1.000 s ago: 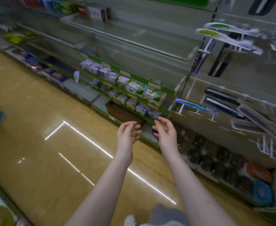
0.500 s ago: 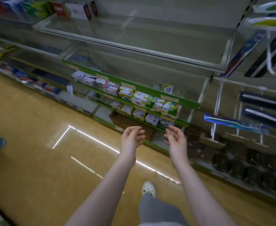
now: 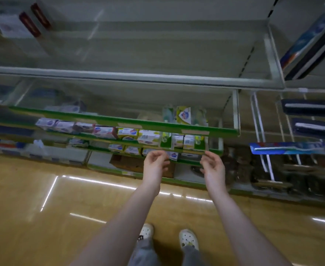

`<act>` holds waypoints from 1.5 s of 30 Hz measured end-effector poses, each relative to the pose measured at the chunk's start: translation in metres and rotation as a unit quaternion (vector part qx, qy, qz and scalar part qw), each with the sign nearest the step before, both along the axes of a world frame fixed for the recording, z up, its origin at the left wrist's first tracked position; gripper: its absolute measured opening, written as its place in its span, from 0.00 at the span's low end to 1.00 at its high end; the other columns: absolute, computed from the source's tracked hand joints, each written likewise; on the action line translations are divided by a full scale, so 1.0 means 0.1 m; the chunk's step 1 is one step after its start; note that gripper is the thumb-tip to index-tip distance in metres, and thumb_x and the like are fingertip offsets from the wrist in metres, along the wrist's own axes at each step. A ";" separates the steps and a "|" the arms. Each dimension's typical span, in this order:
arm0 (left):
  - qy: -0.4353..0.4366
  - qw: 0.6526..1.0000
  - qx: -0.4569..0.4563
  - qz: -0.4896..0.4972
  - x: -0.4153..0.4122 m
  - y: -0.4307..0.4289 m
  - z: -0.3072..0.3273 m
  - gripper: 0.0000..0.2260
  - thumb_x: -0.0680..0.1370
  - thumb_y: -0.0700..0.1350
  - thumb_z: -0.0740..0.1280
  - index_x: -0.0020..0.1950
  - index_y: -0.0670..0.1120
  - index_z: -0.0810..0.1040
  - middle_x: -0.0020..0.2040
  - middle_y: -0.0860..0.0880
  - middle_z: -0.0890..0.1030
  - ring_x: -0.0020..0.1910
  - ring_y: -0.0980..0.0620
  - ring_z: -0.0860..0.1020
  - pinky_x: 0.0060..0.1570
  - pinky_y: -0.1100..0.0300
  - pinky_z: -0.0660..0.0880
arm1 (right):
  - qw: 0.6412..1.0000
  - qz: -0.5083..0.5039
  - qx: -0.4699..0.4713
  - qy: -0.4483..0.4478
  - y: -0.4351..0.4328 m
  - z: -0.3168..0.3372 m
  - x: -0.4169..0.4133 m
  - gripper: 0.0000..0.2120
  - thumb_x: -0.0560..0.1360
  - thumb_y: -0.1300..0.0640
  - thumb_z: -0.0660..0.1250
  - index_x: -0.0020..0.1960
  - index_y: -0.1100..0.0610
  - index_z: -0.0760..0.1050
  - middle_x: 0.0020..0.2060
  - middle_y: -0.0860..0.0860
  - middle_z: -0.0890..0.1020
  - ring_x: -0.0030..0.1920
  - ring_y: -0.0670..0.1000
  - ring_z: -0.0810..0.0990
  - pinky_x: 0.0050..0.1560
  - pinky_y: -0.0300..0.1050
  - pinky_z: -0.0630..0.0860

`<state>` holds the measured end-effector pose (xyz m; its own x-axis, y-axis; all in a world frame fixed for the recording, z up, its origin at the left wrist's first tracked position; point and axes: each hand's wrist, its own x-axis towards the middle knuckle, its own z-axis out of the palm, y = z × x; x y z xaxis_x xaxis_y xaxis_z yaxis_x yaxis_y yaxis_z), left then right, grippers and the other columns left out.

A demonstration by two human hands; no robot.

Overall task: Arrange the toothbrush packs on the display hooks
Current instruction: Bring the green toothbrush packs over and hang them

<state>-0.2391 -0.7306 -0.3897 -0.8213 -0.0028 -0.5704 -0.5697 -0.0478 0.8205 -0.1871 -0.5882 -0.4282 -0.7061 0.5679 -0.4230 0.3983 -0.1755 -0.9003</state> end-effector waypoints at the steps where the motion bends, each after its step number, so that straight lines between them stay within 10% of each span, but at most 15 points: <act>1: -0.001 1.000 -0.003 -0.010 -0.09 -0.01 -0.08 0.02 0.78 0.40 0.65 0.47 0.46 0.74 0.46 0.46 0.79 0.43 0.51 0.78 0.44 0.59 0.74 | 1.000 -0.016 -0.005 -0.004 0.01 -0.05 -0.04 0.11 0.78 0.61 0.62 0.60 0.54 0.72 0.57 0.54 0.78 0.57 0.52 0.77 0.63 0.55 0.73; 13: -0.057 0.992 -0.109 0.000 -1.08 0.13 -1.36 0.35 0.73 0.46 0.72 0.74 0.42 0.58 0.68 0.42 0.70 0.67 0.41 0.70 0.66 0.48 0.66 | 0.960 -0.211 -0.176 0.045 0.08 -1.13 -0.67 0.17 0.75 0.63 0.67 0.60 0.54 0.67 0.58 0.59 0.77 0.57 0.57 0.79 0.58 0.50 0.76; 23: -0.100 0.994 0.015 -0.034 -1.09 -0.01 -1.37 0.18 0.76 0.31 0.64 0.65 0.41 0.68 0.59 0.40 0.76 0.41 0.50 0.78 0.44 0.59 0.77 | 0.913 -0.312 -0.251 0.076 0.04 -1.08 -0.72 0.17 0.73 0.74 0.64 0.59 0.62 0.67 0.57 0.63 0.77 0.53 0.58 0.80 0.50 0.45 0.76; 27: -0.123 0.990 0.009 -0.064 -1.02 -0.14 -1.21 0.18 0.76 0.34 0.65 0.66 0.41 0.69 0.52 0.42 0.79 0.44 0.47 0.79 0.44 0.57 0.77 | 0.899 -0.313 -0.297 0.067 -0.05 -0.95 -0.57 0.27 0.73 0.74 0.63 0.69 0.61 0.63 0.48 0.59 0.78 0.44 0.51 0.79 0.46 0.42 0.77; 35: -0.145 0.982 0.072 -0.096 -1.03 -0.22 -1.17 0.17 0.77 0.39 0.66 0.65 0.41 0.69 0.54 0.42 0.80 0.52 0.44 0.80 0.53 0.48 0.77 | 0.922 -0.262 -0.286 -0.006 0.06 -1.05 -0.69 0.12 0.76 0.56 0.67 0.57 0.60 0.75 0.36 0.49 0.76 0.34 0.45 0.72 0.37 0.40 0.70; 45: -0.174 0.971 0.047 -0.154 -0.93 -0.30 -0.97 0.21 0.76 0.32 0.63 0.68 0.39 0.63 0.55 0.37 0.77 0.43 0.43 0.80 0.36 0.50 0.76 | 0.896 -0.275 -0.341 0.075 -0.09 -0.87 -0.53 0.17 0.77 0.69 0.61 0.65 0.69 0.67 0.59 0.63 0.76 0.59 0.59 0.77 0.61 0.53 0.73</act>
<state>-0.3321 -0.7605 -0.4863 -0.5318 0.2783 -0.7999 -0.8113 0.1037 0.5754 -0.2404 -0.5972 -0.5149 -0.4765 0.4928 -0.7281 -0.0329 -0.8375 -0.5454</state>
